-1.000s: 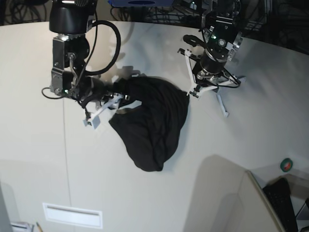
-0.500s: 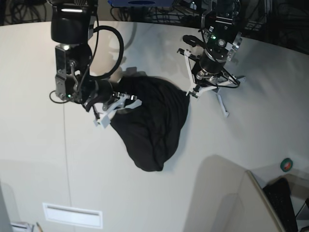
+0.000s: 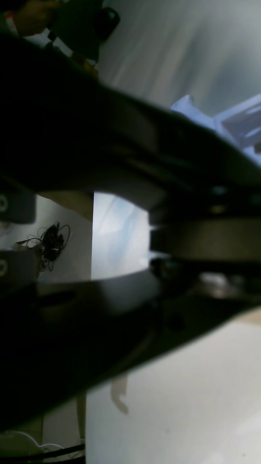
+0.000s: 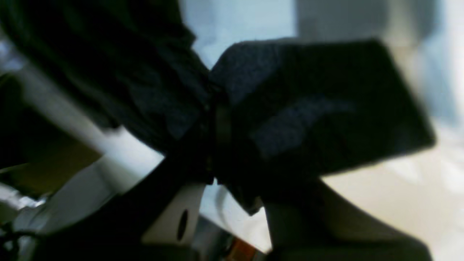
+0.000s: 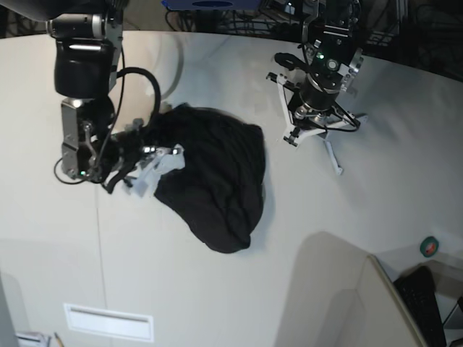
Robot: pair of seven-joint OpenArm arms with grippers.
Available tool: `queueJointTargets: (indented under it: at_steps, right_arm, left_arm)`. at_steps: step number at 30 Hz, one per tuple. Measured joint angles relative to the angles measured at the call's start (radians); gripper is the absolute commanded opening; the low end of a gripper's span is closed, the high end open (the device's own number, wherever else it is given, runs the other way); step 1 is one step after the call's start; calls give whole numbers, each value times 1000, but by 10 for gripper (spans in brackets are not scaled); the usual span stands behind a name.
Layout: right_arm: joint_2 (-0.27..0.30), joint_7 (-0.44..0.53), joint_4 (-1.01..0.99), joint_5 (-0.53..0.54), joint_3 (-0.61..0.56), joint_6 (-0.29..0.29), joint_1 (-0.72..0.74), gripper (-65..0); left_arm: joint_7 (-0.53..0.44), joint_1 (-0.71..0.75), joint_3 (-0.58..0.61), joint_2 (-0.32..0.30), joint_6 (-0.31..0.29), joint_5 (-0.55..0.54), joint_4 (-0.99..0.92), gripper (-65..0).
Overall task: Layout the t-shirt on the table in an organized manner, then fold the t-shirt properly
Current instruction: 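Drag the grasped t-shirt edge away from the left gripper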
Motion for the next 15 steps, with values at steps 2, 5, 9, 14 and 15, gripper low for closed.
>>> queueJointTargets:
  at_steps: [2,5,9,14,15]
  right_arm:
    - [30,-42,32,-10,6,-3,16,-650]
    - [18,-87,90,-9,6,-7,18,-650]
    - [-26,-92,134,7,-2,-7,-37,-650]
    - [-21,-112,159,1,0,-6,-50,-650]
    - [-19,-112,160,2,0,-6,-47,-650]
  left_arm:
    - [-4,-3,7,1,1,0,-18,-648]
    - [2,-26,15,5,-2,-2,-51,-645]
    - [0,-101,14,2,-24,-21,-66,-513]
    - [79,-135,23,8,-156,-56,-45,-464]
    - [79,-136,26,10,-152,-56,-40,-485]
